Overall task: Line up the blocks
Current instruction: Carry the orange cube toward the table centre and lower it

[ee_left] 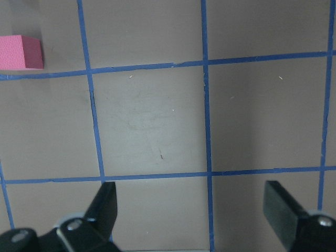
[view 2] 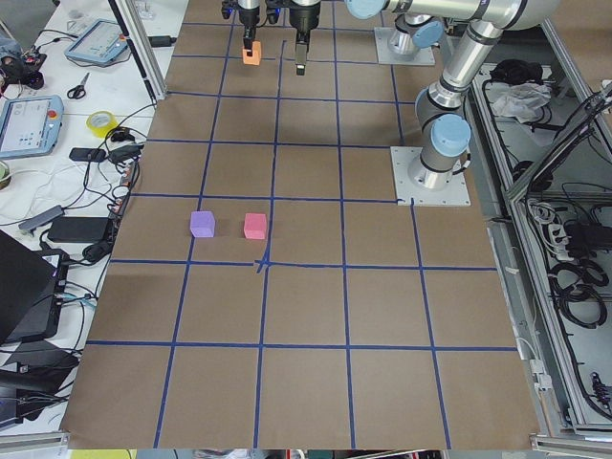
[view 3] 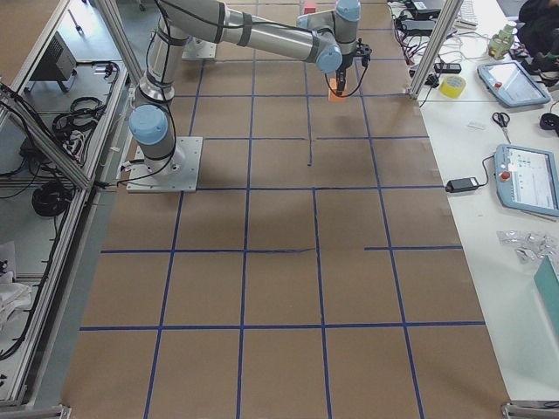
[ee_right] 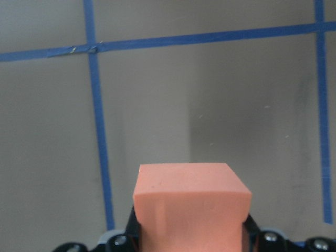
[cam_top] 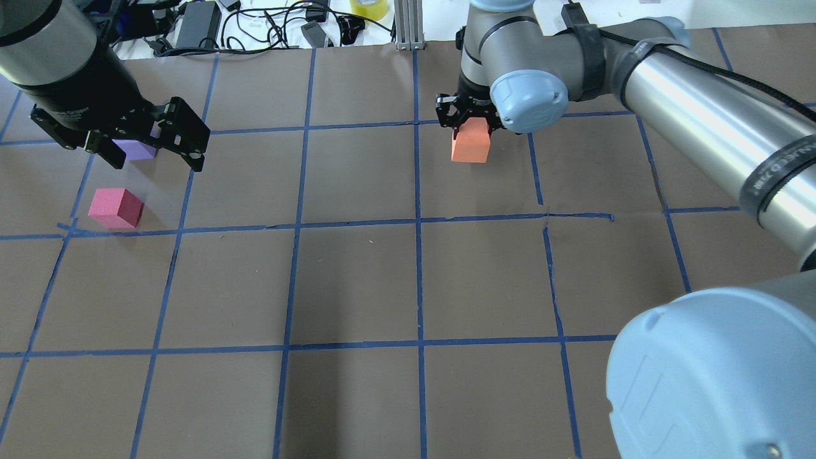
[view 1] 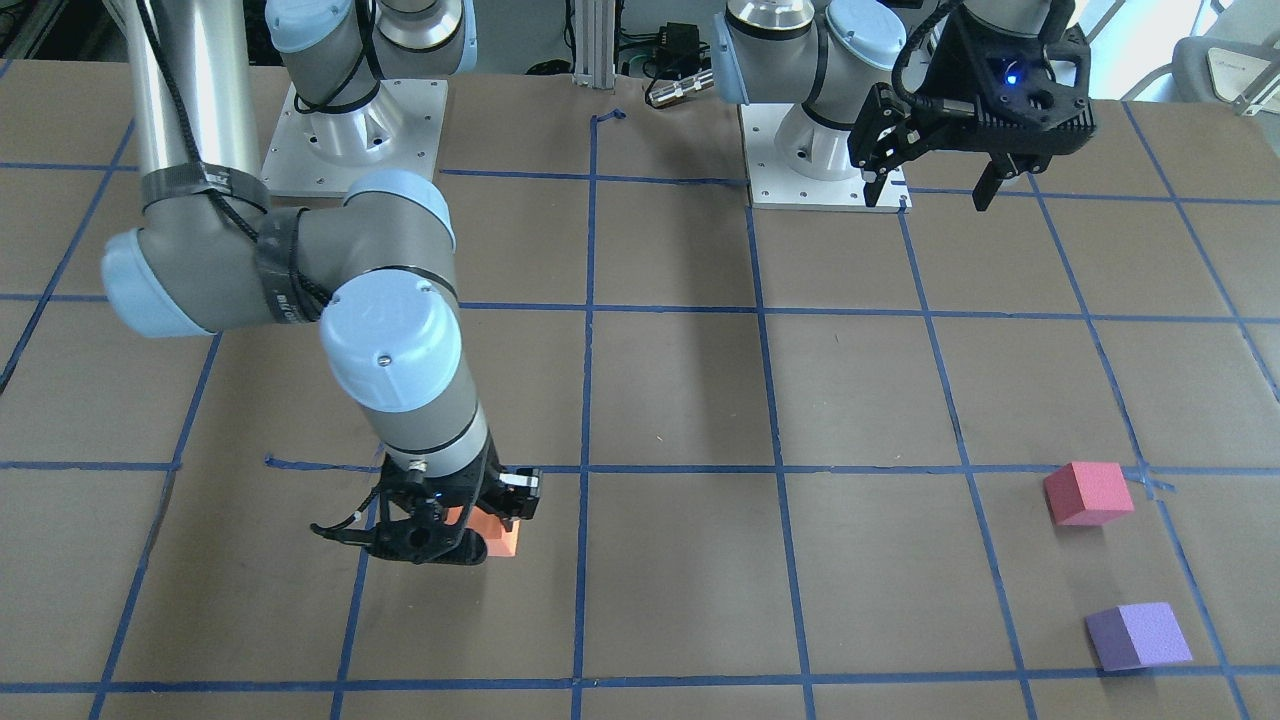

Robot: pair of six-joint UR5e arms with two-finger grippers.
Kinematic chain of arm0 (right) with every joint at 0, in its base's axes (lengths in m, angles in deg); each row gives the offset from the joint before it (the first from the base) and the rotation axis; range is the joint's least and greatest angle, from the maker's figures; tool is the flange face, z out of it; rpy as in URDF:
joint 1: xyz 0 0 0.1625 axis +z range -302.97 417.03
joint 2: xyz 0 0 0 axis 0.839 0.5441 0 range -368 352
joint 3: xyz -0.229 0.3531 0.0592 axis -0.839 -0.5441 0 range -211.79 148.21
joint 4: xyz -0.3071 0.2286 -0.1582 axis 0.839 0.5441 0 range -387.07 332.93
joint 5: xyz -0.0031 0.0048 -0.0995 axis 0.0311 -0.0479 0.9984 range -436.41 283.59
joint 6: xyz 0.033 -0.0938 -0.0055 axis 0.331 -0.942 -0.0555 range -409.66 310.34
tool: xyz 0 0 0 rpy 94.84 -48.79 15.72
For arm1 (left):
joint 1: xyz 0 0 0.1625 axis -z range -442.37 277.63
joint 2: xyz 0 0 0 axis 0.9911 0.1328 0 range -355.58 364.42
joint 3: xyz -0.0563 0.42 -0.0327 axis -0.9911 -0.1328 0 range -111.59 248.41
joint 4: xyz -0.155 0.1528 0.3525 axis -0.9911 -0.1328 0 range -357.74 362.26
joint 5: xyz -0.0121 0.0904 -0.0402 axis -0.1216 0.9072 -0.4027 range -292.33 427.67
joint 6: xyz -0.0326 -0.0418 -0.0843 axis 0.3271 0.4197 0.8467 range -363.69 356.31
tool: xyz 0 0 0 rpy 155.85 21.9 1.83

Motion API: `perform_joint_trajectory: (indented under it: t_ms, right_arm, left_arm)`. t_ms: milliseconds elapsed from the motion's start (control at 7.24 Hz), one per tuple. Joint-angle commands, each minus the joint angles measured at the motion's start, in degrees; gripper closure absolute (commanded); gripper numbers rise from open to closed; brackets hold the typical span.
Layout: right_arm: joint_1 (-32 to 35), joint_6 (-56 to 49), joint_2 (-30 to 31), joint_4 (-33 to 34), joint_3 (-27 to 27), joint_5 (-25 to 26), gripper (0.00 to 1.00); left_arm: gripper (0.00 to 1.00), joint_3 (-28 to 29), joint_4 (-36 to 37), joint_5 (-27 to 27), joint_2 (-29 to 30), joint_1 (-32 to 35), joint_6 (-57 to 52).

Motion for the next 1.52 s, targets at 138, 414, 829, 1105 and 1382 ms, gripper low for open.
perform_joint_trajectory:
  t_ms: [138,414,829,1105,1382]
  right_arm:
    - [7.2,4.18,-4.36,4.26,-0.02,-0.17,1.0]
    - [8.61,6.09,-6.21,4.88,-0.02,-0.17,1.0]
    - [8.79,6.55,-7.1,5.41,0.15,-0.17,1.0]
    - [8.88,6.55,-8.15,6.46,0.15,-0.26,0.82]
    - [8.88,6.46,-8.15,7.26,0.06,-0.26,0.01]
  left_arm:
    - [0.0,0.0,0.0,0.0,0.0,-0.01,0.0]
    - [0.0,0.0,0.0,0.09,0.0,-0.01,0.0]
    - [0.0,0.09,0.0,-0.26,-0.09,-0.01,-0.17]
    - [0.0,0.09,0.0,-0.18,-0.09,-0.01,-0.09]
    - [0.0,0.0,0.09,-1.75,0.0,-0.01,-0.17]
